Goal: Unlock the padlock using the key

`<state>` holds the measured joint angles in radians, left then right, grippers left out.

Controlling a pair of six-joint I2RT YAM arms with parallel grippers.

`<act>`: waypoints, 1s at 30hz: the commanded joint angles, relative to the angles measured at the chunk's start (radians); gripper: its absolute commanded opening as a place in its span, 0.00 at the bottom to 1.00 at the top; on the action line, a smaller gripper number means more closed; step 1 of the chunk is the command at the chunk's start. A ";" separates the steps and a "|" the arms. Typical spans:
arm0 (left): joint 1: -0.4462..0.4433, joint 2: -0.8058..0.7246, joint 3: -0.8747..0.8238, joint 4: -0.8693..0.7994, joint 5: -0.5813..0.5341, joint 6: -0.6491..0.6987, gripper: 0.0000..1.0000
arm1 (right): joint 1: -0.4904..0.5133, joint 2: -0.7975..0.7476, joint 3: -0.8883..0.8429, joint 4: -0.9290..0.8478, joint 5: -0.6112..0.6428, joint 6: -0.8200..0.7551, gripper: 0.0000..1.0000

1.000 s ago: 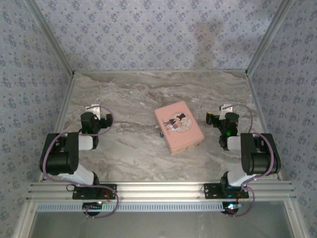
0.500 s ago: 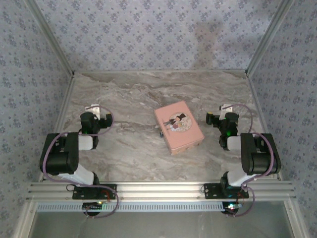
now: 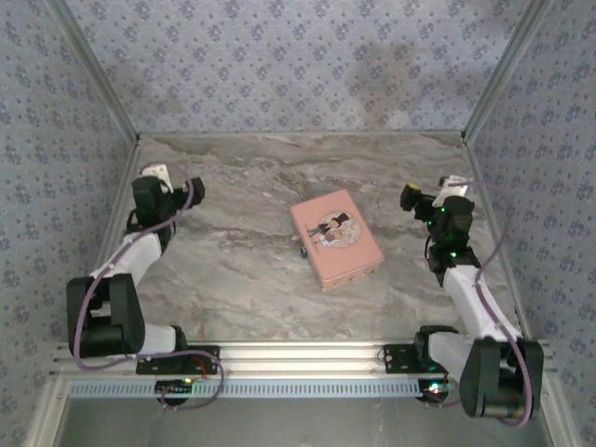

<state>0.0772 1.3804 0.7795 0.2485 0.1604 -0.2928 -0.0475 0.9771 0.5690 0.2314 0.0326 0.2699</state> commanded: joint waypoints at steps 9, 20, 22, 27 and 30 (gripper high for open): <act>-0.224 0.268 0.413 -0.512 0.442 -0.086 0.97 | 0.008 -0.329 -0.006 -0.663 -0.312 0.411 0.88; -0.503 0.669 0.913 -0.873 0.559 0.087 0.92 | 0.340 -0.541 -0.242 -0.725 -0.298 0.718 0.74; -0.533 0.728 0.990 -0.921 0.555 0.118 0.91 | 0.412 -0.513 -0.253 -0.675 -0.237 0.740 0.74; -0.578 0.840 1.136 -1.066 0.554 0.172 0.84 | 0.496 -0.325 -0.248 -0.500 -0.208 0.754 0.73; -0.589 0.839 1.128 -1.087 0.541 0.188 0.79 | 0.502 -0.222 -0.204 -0.453 -0.198 0.717 0.72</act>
<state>-0.5129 2.2234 1.8793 -0.7200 0.6838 -0.1570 0.4458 0.6998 0.3191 -0.3202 -0.2089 0.9836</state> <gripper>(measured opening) 0.801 0.724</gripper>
